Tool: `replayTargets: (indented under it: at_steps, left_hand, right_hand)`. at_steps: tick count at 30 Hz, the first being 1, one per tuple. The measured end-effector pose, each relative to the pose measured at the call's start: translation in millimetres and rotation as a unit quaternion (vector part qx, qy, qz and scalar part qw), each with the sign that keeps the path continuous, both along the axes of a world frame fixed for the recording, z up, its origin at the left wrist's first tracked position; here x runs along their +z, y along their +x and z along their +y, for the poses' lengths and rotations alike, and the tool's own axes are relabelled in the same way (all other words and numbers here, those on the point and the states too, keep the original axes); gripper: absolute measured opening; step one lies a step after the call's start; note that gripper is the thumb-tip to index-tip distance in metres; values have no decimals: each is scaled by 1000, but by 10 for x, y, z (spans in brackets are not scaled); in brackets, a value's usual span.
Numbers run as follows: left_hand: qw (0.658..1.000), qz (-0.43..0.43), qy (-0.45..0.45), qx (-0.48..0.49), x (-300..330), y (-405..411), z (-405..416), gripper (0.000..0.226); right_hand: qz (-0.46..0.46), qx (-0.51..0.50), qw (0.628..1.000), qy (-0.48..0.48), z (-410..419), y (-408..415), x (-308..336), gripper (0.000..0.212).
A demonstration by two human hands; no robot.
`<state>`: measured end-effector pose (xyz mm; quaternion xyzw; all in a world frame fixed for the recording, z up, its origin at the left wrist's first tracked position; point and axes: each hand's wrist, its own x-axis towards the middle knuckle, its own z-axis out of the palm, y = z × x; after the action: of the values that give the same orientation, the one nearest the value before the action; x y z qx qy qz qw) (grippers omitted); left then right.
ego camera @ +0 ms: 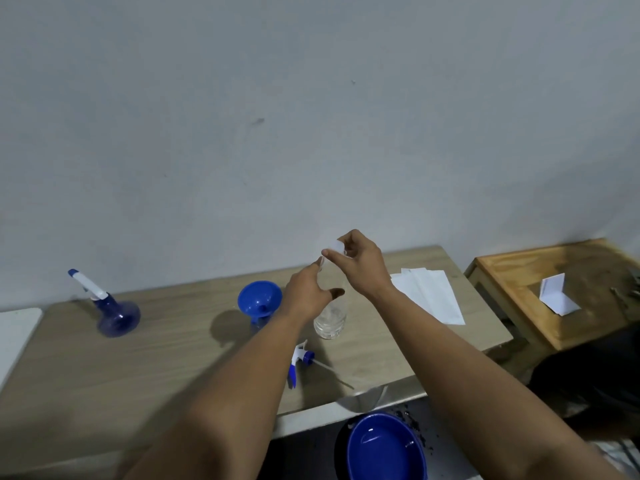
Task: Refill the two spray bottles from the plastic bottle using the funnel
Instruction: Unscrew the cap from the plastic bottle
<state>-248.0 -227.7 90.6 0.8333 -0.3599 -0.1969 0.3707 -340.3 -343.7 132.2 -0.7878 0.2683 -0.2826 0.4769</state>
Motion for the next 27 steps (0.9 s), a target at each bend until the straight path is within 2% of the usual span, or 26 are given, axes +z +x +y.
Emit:
replayTargets:
  at_steps: [4,6,10,15,17,19,23,27]
  left_hand:
    - [1000,-2,2,8,-31,-4,11,93]
    - [1000,4,-1,12,-32,6,10,93]
    - [1000,6,-6,13,-42,21,4,93]
    - [999,24,-18,22,-51,43,11,94]
    - [999,21,-21,19,-47,39,8,91]
    - [999,19,-22,14,-43,32,3,89]
    - [1000,13,-22,8,-47,17,2,90]
    - [1000,2,-8,7,-40,17,-5,87]
  right_hand:
    - [17,57,998,9,-69,-37,44,21]
    - [38,77,996,2,-95,-36,87,26]
    - [48,25,998,23,-45,5,116,40]
    - [82,100,991,31,-163,24,238,22]
    - [100,113,988,27,-175,9,295,30]
    - [107,84,991,16,-148,-3,296,41]
    - [86,104,990,43,-216,-20,293,23]
    - [122,98,988,19,-189,-37,337,36]
